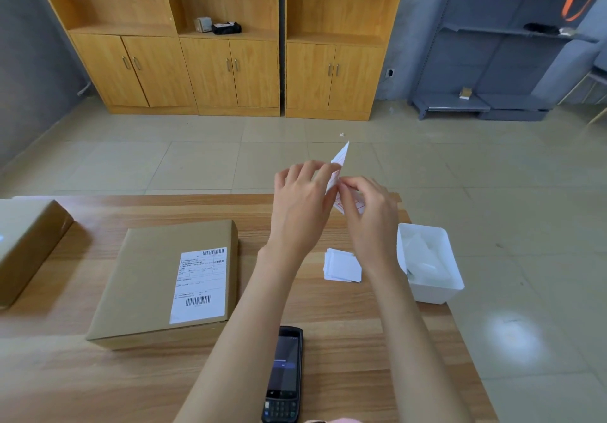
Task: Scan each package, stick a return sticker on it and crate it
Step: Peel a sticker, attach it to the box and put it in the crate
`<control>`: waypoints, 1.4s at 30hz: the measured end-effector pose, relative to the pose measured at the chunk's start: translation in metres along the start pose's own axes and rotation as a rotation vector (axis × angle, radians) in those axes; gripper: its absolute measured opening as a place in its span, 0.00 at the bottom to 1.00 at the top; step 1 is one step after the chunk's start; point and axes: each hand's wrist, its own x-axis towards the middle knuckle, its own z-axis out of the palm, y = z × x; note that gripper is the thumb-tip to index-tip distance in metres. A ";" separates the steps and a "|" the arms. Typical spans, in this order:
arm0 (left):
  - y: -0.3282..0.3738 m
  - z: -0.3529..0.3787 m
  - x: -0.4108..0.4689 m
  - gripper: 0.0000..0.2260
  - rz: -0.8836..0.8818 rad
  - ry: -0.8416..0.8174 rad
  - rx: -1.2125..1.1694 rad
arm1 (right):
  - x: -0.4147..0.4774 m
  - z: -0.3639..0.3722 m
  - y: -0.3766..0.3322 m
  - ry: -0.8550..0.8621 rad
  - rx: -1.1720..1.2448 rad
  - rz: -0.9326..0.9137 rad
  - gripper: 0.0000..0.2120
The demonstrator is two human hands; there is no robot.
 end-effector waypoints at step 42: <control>0.001 -0.008 0.001 0.13 -0.041 -0.034 -0.145 | 0.000 -0.005 0.012 -0.010 -0.069 -0.063 0.09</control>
